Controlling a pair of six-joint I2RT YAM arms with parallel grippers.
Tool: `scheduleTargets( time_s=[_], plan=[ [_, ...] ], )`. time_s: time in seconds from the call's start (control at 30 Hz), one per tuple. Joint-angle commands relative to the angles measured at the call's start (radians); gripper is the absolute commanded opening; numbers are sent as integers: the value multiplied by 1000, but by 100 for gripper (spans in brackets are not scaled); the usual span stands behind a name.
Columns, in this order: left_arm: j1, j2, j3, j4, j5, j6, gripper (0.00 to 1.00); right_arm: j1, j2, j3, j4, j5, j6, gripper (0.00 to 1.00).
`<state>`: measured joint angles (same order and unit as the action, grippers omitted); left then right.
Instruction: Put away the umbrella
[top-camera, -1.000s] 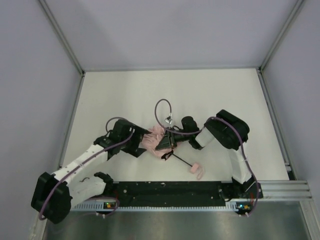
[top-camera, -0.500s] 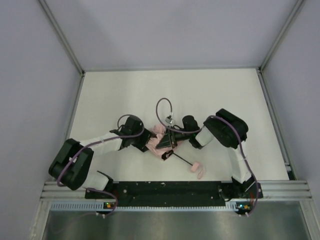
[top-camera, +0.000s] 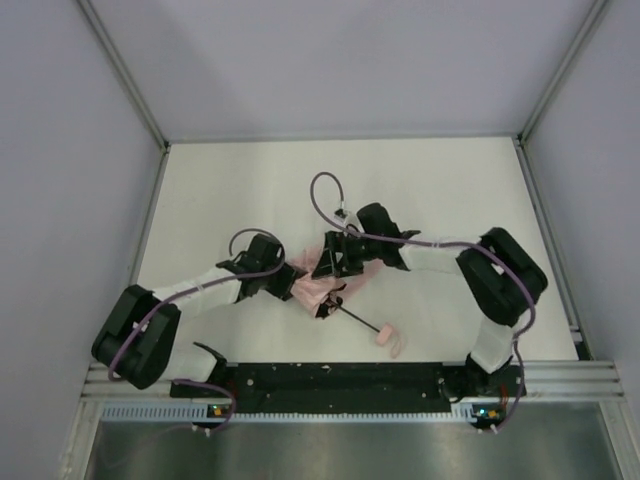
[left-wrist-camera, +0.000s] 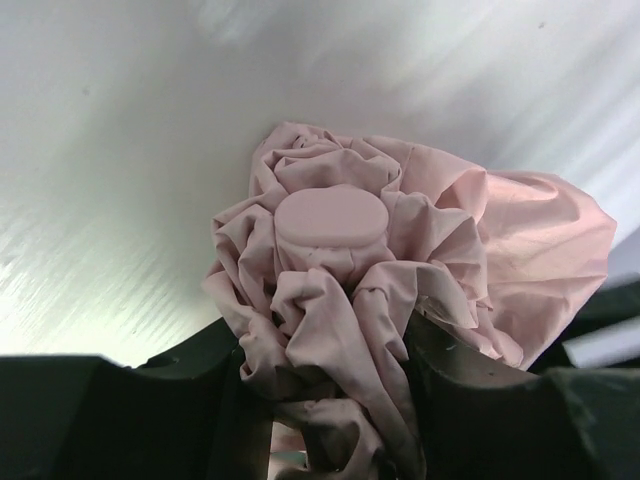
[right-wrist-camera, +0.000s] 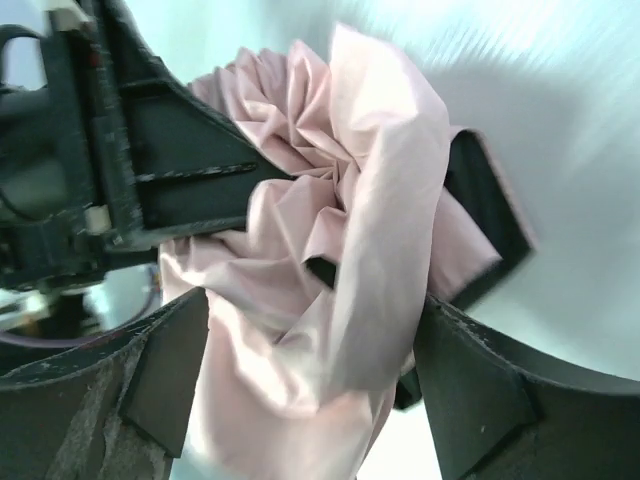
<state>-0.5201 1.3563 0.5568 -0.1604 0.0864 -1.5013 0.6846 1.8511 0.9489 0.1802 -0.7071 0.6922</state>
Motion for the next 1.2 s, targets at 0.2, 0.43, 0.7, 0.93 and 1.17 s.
scheduleTargets(
  time_s=[0.2,0.43,0.7,0.93,1.17],
  plan=[
    [-3,72,109,-312,-2,7,0,179,-377,-6,-236,506,-560,91],
    [-3,98,140,-379,12,-5,0,349,-279,10,-127,685,-752,91],
    [-3,95,152,-403,21,-34,0,397,-72,48,-102,820,-775,84],
    [-1,81,134,-320,52,-37,0,382,-6,1,-90,864,-700,18],
    [57,-26,57,-139,59,48,60,307,-18,-145,-27,628,-547,0]
  ],
)
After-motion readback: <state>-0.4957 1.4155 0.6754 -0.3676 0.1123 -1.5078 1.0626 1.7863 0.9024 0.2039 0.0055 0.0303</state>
